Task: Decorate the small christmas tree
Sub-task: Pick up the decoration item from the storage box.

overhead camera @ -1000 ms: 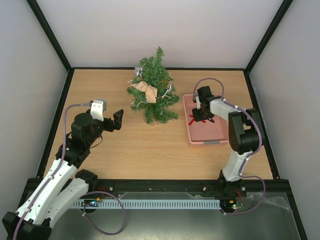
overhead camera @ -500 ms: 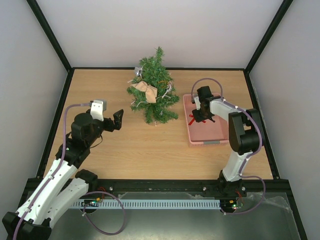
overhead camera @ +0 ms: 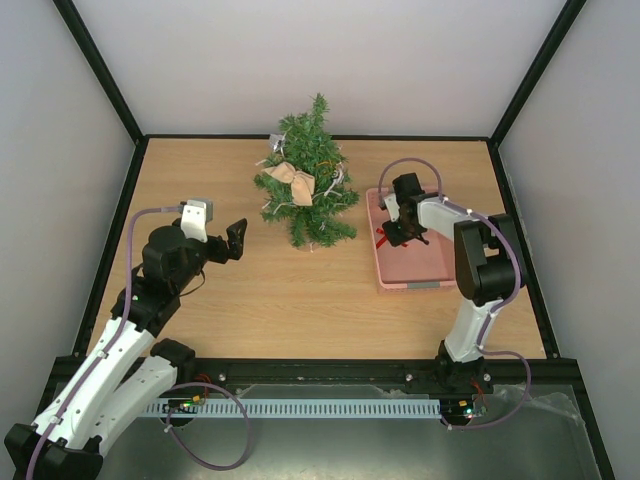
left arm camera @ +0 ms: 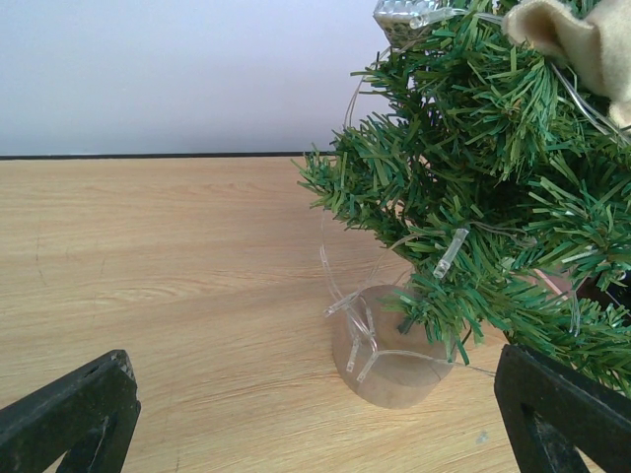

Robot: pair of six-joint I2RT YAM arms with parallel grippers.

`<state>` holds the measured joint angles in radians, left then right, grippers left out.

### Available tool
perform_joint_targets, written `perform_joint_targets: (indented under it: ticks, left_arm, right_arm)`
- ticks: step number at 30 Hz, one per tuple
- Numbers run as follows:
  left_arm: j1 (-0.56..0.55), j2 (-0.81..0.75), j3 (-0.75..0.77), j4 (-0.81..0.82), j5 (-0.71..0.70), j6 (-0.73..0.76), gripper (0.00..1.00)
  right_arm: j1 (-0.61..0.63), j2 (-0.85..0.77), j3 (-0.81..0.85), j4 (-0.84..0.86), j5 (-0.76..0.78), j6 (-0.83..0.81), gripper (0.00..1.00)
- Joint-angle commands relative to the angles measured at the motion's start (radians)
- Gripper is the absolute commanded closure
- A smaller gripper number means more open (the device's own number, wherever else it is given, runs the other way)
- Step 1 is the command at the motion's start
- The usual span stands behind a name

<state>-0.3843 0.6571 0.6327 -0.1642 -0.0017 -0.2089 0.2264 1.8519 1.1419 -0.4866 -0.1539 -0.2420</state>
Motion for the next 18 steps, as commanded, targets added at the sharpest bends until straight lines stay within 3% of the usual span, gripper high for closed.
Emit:
perform_joint_targets:
  ticks: [1, 7, 18]
  left_arm:
    - [-0.005, -0.004, -0.011, 0.015, -0.012, 0.013, 0.01]
    - [-0.005, -0.006, -0.01, 0.013, -0.012, 0.013, 0.01]
    - [-0.005, -0.005, -0.013, 0.018, -0.017, 0.011, 0.01]
  right_arm:
    - [0.0, 0.029, 0.004, -0.023, 0.013, -0.012, 0.97]
    - [0.0, -0.049, 0.021, -0.024, 0.072, 0.05, 0.98]
    - [0.024, -0.334, -0.032, 0.06, 0.076, 0.203, 0.98]
